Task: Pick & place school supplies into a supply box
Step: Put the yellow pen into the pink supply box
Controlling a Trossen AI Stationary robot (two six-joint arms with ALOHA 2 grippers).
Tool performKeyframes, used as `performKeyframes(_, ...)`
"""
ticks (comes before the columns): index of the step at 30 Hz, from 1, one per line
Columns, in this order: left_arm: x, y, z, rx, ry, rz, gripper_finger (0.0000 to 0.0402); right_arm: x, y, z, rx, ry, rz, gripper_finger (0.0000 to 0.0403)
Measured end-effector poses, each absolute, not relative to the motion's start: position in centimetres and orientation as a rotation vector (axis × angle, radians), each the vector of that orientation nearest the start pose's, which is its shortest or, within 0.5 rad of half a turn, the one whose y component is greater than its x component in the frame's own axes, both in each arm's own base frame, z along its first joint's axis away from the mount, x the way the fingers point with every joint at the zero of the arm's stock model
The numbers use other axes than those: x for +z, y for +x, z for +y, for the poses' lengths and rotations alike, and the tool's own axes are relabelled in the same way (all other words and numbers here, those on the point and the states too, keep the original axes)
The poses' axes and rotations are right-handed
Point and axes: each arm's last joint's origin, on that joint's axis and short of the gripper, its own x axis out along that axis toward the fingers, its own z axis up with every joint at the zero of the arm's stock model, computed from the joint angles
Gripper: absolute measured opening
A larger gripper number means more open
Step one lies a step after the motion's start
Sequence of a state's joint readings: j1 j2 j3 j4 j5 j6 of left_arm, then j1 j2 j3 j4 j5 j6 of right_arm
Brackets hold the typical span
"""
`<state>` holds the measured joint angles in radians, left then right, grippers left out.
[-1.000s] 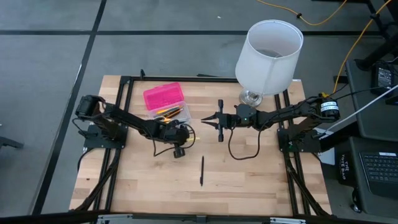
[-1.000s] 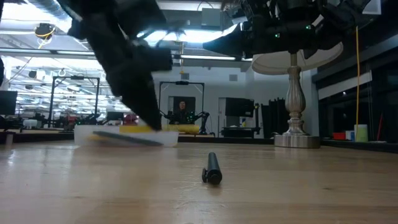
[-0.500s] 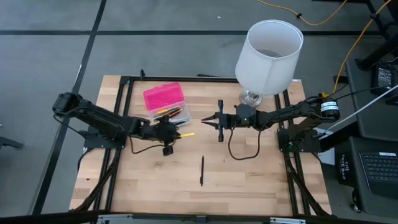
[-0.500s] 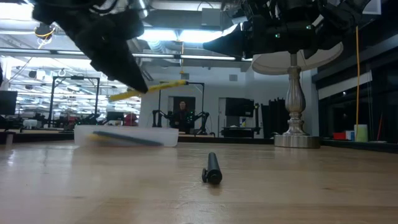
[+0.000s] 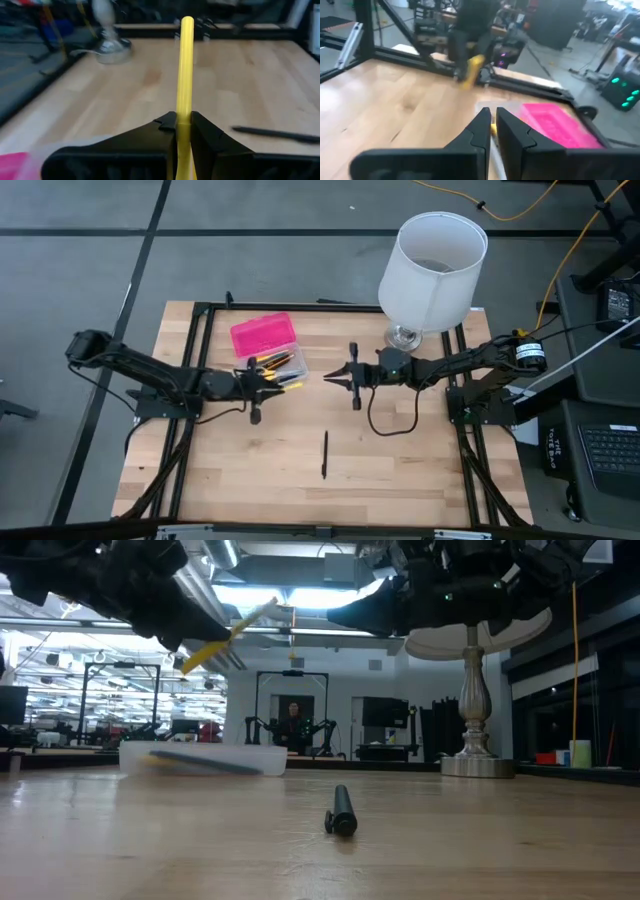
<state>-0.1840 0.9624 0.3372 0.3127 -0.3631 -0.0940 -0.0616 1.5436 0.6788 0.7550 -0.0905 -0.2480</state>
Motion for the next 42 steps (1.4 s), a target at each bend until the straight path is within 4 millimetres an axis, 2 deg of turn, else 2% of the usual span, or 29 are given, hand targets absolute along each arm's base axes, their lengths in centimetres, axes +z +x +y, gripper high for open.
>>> performKeyframes(3,19.4,18.7,-2.1,0.241,-0.006,0.244,0.0017,20.7,31.3,-1.6,0.06,-0.224,0.132,0.0036)
performKeyframes(12,19.3,18.3,-2.2,0.128,0.002,0.186,0.0017,20.4,31.2,-1.4,0.066,-0.144,0.164,0.0035)
performKeyframes(16,19.2,18.1,-2.1,0.127,0.063,0.151,0.0017,20.0,31.2,-0.6,0.094,-0.145,0.199,0.0035)
performKeyframes(23,19.3,18.1,-1.5,0.158,0.044,0.123,0.0018,19.9,31.2,0.6,0.096,-0.156,0.213,0.0035)
performKeyframes(29,19.2,18.1,-1.0,0.265,0.014,0.132,0.0018,19.9,31.2,0.5,0.089,-0.155,0.213,0.0035)
performKeyframes(37,17.8,17.5,-0.4,0.491,0.061,0.272,0.0018,19.9,31.2,0.6,0.09,-0.153,0.214,0.0035)
performKeyframes(42,17.5,17.4,-0.1,0.54,0.044,0.289,0.0018,19.9,31.2,0.6,0.09,-0.153,0.214,0.0035)
